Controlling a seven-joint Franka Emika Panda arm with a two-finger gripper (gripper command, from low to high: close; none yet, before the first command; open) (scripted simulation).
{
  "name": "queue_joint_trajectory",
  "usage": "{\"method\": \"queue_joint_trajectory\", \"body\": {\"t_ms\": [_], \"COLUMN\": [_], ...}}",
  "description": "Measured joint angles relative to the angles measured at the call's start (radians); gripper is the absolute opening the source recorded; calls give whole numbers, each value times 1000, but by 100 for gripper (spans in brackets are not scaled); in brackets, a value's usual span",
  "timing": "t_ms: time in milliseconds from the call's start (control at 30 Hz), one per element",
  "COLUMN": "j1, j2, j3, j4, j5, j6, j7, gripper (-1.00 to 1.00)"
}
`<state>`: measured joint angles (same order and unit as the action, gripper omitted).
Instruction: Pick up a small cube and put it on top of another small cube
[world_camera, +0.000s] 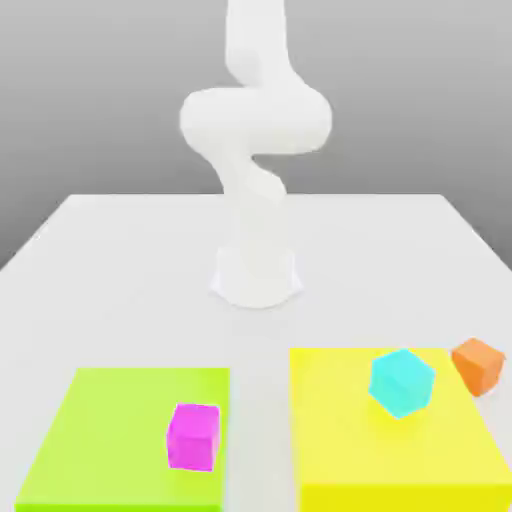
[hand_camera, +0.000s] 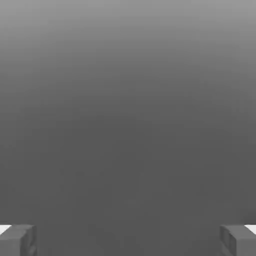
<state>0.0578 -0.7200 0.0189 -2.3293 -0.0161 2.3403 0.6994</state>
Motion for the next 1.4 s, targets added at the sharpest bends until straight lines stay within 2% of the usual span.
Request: {"method": "queue_joint_trajectory", "body": {"t_ms": [400,833,933,1033,1067,1267,1400], "j1": [289,543,571,627,638,644,599], "j2": [407,835,942,1051,1069,1078,976], "j3": [87,239,213,144,130,124,185], "j4": [-145,-297,-290,-270,-266,-264,-285], "j5": [-64,-89,-151,-219,-231,-238,-164], "j6": [202,419,496,581,596,600,520], "j7": [-522,-1100,-1090,-1042,-1034,-1029,-1085], "gripper": [0,0,0,0,-100,-100,-100]}}
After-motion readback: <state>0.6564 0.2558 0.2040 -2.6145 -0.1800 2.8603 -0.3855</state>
